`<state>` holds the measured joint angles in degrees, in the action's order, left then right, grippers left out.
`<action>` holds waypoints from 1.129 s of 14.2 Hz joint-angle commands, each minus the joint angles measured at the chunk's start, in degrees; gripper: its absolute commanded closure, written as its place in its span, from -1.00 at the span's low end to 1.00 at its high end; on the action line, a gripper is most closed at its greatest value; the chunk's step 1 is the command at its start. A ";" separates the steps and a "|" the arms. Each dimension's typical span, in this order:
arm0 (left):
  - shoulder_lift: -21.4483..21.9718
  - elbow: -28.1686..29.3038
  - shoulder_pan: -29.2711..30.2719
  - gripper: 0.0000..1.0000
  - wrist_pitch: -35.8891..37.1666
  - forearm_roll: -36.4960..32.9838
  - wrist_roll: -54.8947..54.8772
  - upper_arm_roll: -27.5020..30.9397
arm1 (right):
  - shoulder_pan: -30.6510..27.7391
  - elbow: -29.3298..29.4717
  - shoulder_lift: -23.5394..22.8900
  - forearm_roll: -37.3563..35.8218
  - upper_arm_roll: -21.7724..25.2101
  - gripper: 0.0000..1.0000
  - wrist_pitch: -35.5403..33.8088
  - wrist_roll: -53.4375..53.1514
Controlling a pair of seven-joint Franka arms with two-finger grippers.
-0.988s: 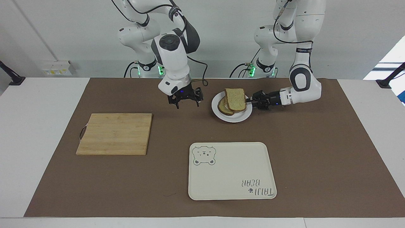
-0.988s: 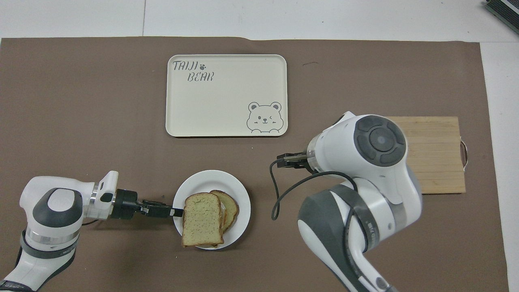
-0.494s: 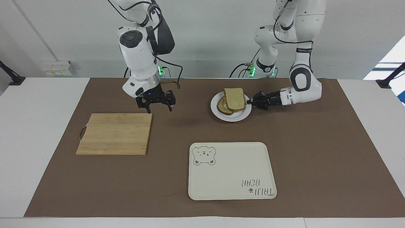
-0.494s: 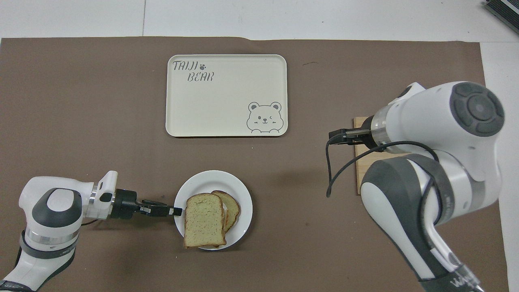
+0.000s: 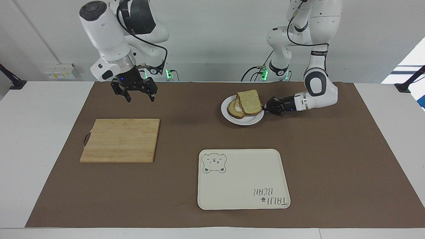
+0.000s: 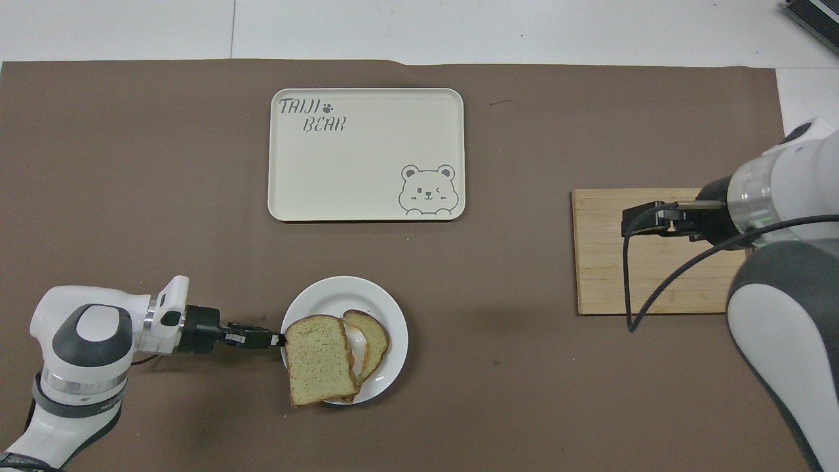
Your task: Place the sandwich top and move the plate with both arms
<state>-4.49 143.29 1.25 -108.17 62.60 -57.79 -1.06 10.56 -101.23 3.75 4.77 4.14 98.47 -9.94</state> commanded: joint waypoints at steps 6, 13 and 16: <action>0.44 -0.03 1.39 1.00 1.99 1.29 2.94 -0.43 | -8.44 6.47 0.47 -1.43 -0.62 -1.00 -9.34 5.70; 0.09 -6.08 1.30 1.00 5.07 0.24 9.52 -0.34 | -8.89 9.05 2.05 -4.77 -1.15 -1.00 -12.96 8.97; -2.36 -11.34 1.21 1.00 7.43 -0.28 12.07 -0.34 | -8.89 8.86 2.06 -4.94 -1.15 -1.00 -12.51 10.11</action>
<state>-4.73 136.16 1.27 -104.55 62.62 -48.02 -1.02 1.91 -91.28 4.86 1.01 3.19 85.46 -2.35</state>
